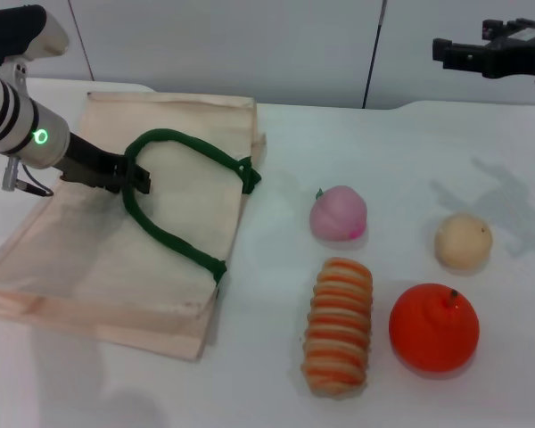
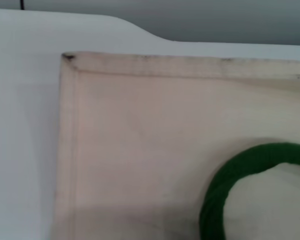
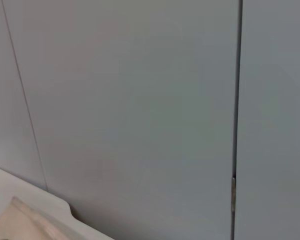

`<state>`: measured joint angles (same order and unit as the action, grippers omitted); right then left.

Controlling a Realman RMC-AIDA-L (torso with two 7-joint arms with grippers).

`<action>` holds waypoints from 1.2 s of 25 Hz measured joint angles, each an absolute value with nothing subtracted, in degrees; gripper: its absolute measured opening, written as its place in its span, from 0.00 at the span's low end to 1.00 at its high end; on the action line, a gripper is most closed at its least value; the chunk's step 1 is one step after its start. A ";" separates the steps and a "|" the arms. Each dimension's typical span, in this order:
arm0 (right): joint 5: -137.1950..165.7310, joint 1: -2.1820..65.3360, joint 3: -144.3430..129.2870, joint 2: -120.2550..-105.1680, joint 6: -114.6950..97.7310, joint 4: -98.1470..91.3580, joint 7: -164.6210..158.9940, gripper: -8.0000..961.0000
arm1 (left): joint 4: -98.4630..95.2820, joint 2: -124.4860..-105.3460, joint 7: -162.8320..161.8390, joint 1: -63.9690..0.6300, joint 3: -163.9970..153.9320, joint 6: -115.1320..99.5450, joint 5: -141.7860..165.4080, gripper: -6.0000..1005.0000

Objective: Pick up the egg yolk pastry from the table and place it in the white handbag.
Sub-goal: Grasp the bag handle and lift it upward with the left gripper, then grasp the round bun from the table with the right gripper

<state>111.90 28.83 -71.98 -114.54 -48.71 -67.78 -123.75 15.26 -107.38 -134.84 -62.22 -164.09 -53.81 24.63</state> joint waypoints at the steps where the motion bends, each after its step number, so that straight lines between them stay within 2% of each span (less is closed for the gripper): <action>1: 111.89 28.83 -71.98 -114.54 -48.71 -67.78 -123.75 0.91 | 15.10 -107.38 -134.75 -62.23 -164.10 -53.70 24.63 0.60; 11: 111.44 28.83 -71.98 -114.52 -48.78 -67.76 -123.44 0.91 | 14.94 -107.41 -134.33 -61.95 -164.09 -52.39 24.47 0.39; 16: 111.44 28.83 -71.98 -114.52 -48.78 -67.48 -123.37 0.91 | 14.94 -107.80 -133.75 -61.81 -164.09 -51.45 24.07 0.19; 23: 111.10 28.29 -71.59 -114.45 -50.09 -66.22 -121.14 0.91 | 15.32 -108.88 -127.65 -60.53 -164.09 -51.36 16.31 0.14; 30: 104.15 28.84 -58.78 -114.05 -67.35 -63.04 -107.94 0.91 | 21.00 -108.93 -116.92 -57.67 -164.09 -63.15 -0.22 0.13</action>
